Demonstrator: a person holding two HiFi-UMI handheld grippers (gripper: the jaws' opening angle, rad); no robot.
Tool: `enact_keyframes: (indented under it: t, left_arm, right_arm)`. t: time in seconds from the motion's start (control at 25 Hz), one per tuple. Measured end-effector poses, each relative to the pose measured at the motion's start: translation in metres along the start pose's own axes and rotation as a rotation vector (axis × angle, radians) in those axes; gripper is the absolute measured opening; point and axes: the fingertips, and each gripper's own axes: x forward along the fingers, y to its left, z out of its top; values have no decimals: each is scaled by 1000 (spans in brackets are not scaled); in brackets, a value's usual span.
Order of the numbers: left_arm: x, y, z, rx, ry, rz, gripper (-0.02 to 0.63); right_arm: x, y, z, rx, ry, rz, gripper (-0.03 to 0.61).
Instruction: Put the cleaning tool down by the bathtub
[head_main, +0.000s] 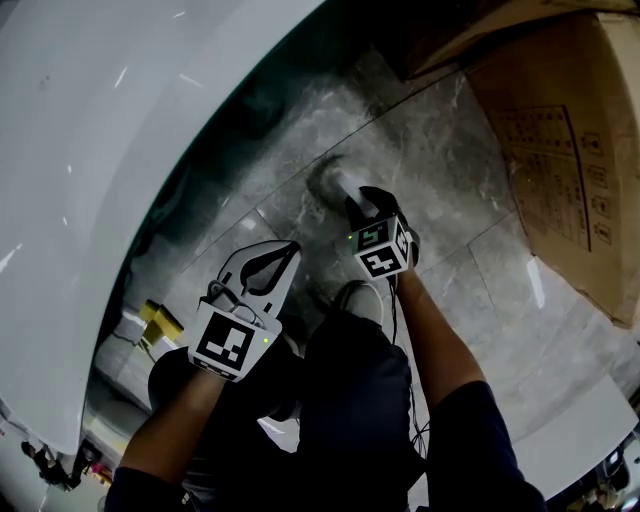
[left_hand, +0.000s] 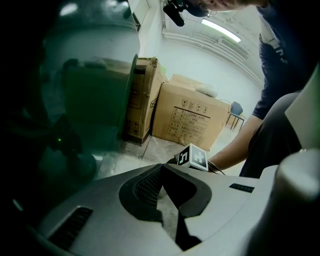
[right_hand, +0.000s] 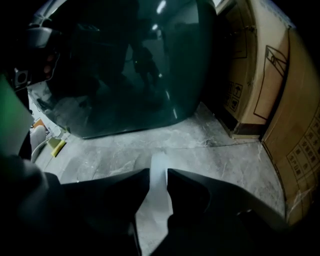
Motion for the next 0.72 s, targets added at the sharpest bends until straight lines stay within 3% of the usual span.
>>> enact_keyframes:
  t: [0.2, 0.52, 0.72]
  left_arm:
    - [0, -1, 2, 0, -4, -7, 29]
    - [-15, -10, 18, -15, -11, -14, 29]
    - [-40, -22, 49, -14, -19, -12, 29]
  right_arm:
    - [-5, 7, -2, 4, 3, 12, 203]
    - [-48, 6, 22, 25, -35, 20, 204]
    - [-104, 7, 50, 43, -58, 21, 203]
